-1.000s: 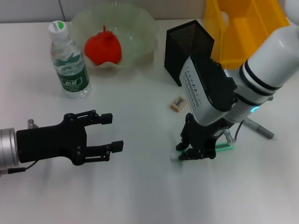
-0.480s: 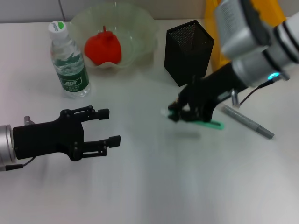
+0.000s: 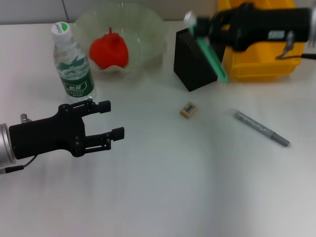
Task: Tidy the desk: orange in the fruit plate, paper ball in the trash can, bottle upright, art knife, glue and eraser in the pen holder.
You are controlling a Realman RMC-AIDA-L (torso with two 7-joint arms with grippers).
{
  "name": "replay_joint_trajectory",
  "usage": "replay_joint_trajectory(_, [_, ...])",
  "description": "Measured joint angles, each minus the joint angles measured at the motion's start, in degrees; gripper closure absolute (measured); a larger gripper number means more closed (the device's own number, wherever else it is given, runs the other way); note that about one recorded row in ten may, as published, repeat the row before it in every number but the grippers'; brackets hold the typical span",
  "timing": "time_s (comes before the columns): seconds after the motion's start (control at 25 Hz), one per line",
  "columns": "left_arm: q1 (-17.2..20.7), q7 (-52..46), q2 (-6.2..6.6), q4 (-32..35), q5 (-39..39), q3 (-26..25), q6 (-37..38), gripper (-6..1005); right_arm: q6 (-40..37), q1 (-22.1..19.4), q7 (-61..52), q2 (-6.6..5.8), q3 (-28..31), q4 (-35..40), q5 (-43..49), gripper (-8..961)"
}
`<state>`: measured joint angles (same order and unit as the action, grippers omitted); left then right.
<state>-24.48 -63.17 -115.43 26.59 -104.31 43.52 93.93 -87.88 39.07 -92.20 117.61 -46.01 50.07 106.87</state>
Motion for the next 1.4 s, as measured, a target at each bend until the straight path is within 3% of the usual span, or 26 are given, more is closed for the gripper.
replay_joint_trajectory(0.16, [-0.2,0.0,-0.58,-0.3,0.2,-0.5,-0.5,200,2.6,-2.9,5.3,0.38,1.9,-4.9,-12.7,794])
replay_joint_trajectory(0.24, [-0.2,0.0,-0.76,-0.4,0.3,-1.0,-0.7,200,3.7,-2.9,6.6,0.44,1.9,-6.7,-14.7,794])
replay_joint_trajectory(0.28, [-0.2,0.4,-1.72,-0.6,0.5,-2.9,-1.2,200,5.0,-2.8,8.2,0.53,1.9,-8.6,-16.8,794])
replay_joint_trajectory(0.44, [0.0,0.7,-2.16,-0.6,0.5,-3.6,-1.9,200,9.8,-1.5,14.8,1.20,1.7,-15.6,-22.5,794])
replay_joint_trajectory(0.76, [0.3,0.7,-2.01,-0.7,0.5,-3.7,-2.0,201,16.4,3.0,31.9,1.77,1.2,-28.8,-30.8,794])
replay_joint_trajectory(1.16, [0.9,0.6,-2.20,-0.7,0.5,-4.3,-4.6,201,14.5,2.7,51.9,1.98,1.2,-38.5,-42.5,793])
replay_joint_trajectory(1.4, [0.9,0.2,-2.14,-0.8,0.5,-4.5,-4.8,201,14.0,3.3,57.5,2.20,1.5,-41.4,-43.4,793])
